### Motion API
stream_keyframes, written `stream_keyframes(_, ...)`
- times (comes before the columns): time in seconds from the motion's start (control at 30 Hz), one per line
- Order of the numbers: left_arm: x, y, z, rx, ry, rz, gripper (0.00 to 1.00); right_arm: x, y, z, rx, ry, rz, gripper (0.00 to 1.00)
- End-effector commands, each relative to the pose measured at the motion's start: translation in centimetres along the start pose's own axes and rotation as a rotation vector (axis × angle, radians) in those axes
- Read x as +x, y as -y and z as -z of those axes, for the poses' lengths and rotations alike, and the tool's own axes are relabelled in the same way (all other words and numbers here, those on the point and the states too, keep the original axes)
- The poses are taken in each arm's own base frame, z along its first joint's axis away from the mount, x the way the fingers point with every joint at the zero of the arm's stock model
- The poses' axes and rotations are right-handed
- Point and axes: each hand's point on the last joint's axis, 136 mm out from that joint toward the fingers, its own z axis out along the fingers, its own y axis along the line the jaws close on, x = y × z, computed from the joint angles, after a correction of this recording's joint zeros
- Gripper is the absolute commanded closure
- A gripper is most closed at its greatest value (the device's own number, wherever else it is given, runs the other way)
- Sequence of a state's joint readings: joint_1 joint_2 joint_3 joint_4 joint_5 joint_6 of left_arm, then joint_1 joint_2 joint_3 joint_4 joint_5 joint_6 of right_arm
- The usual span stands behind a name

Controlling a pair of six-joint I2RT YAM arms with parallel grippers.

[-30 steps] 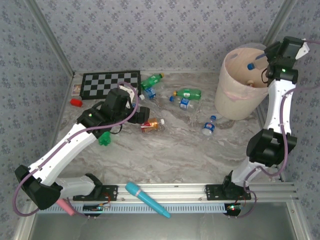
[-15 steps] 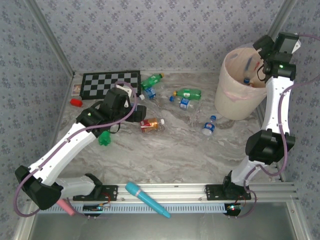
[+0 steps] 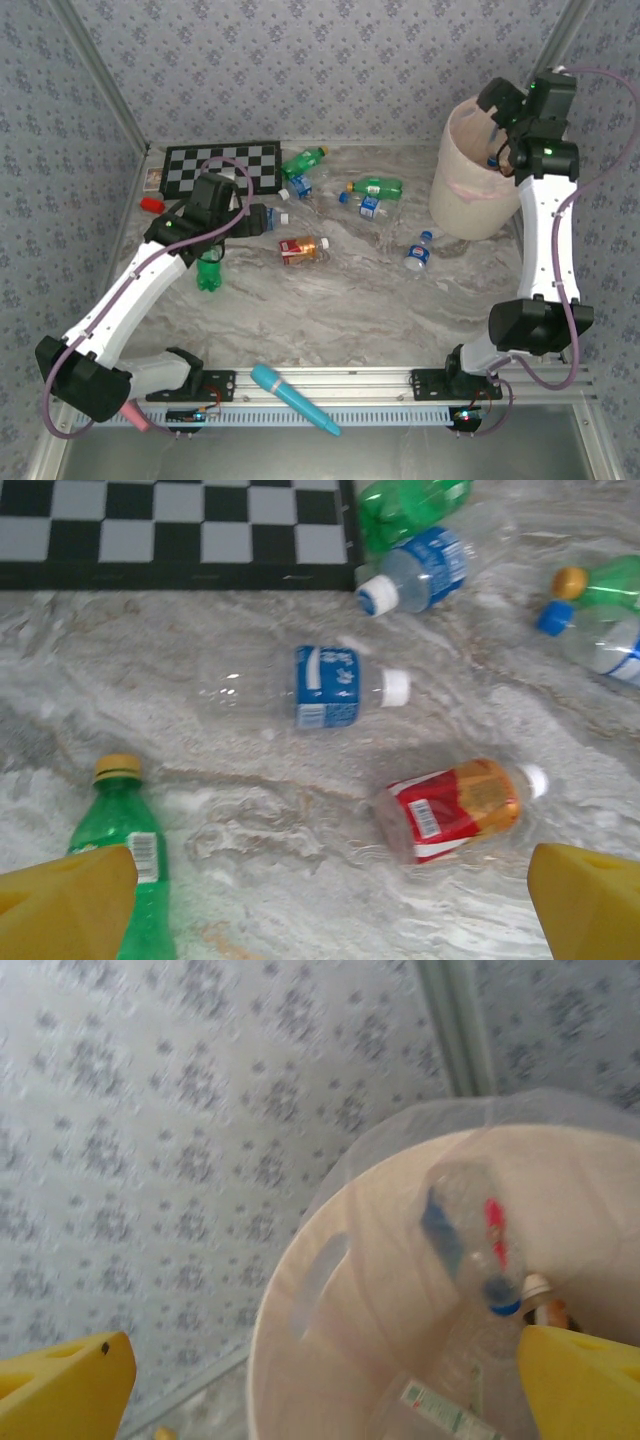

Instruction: Put the plastic bottles in the bin

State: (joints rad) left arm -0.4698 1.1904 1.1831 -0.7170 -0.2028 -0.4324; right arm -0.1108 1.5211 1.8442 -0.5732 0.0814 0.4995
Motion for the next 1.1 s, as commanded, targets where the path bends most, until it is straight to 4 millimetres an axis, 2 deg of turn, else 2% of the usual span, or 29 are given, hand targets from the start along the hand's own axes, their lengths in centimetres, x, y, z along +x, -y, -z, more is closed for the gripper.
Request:
stream_keyframes(0.0, 1.2, -2.5, -0.1, -0.057, -0.032, 0.044, 0.01, 2.0, -2.8, 1.2, -0.072, -0.034, 0.097, 0.0)
stream_keyframes(0.13, 3.2, -5.5, -1.4, -0.123, -0.101, 0.112, 0.06, 4.5, -6.2, 2.0, -0.152, -0.073, 0.147, 0.0)
stream_keyframes(0.27, 5.7, -7.9, -2.8, -0.172, -0.191, 0.199, 0.08, 6.3, -9.1, 2.9, -0.222, -0.092, 0.198, 0.0)
stream_keyframes(0.5, 9.8, -11.4, -5.0, -0.238, -0.352, 0.34, 0.08, 7.1, -11.5, 3.9, -0.291, -0.097, 0.219, 0.01)
stream_keyframes(0.6, 11.2, -11.9, -5.9, -0.231, -0.401, 0.373, 0.11, 7.1, -11.9, 4.2, -0.304, -0.1, 0.22, 0.0)
stream_keyframes(0.8, 12.8, -12.1, -7.9, -0.227, -0.463, 0.37, 0.15, 8.0, -13.1, 4.8, -0.353, -0.12, 0.249, 0.0)
stream_keyframes(0.97, 13.8, -12.4, -9.3, -0.244, -0.51, 0.362, 0.15, 9.8, -14.3, 5.1, -0.396, -0.163, 0.281, 0.0)
stream_keyframes(1.07, 14.4, -12.4, -9.9, -0.243, -0.532, 0.362, 0.18, 10.7, -15.2, 5.6, -0.429, -0.18, 0.306, 0.0)
